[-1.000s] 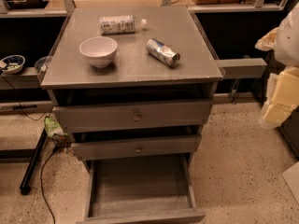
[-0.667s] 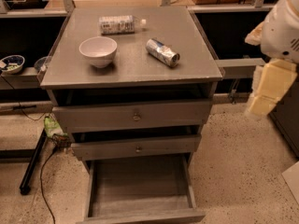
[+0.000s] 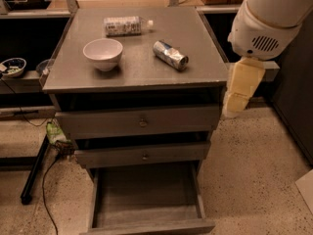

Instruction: Place redbull can into bottom drawer

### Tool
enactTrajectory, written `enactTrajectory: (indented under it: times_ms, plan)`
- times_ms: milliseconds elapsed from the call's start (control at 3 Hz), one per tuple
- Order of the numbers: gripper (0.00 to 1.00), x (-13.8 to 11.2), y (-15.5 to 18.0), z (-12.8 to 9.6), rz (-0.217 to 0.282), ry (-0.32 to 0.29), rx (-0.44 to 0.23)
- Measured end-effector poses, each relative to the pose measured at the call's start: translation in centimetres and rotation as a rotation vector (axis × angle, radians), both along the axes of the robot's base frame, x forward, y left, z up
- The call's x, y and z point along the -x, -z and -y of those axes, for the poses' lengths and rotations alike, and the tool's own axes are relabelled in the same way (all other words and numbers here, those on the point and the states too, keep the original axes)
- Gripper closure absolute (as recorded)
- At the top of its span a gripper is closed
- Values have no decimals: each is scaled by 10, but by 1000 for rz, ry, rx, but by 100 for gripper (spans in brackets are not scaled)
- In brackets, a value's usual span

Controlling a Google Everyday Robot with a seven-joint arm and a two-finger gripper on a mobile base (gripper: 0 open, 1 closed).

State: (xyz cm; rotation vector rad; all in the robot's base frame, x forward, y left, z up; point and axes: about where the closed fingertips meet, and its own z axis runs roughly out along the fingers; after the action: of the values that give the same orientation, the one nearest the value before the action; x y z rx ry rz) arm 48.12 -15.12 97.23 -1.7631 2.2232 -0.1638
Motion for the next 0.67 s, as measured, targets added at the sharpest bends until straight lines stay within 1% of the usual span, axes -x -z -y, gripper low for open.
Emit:
enactTrajectory:
  times_ms: [333, 667]
  plan:
    - [0, 0, 0, 0, 0, 0, 0]
    - [0, -15, 9, 7, -4, 87, 52]
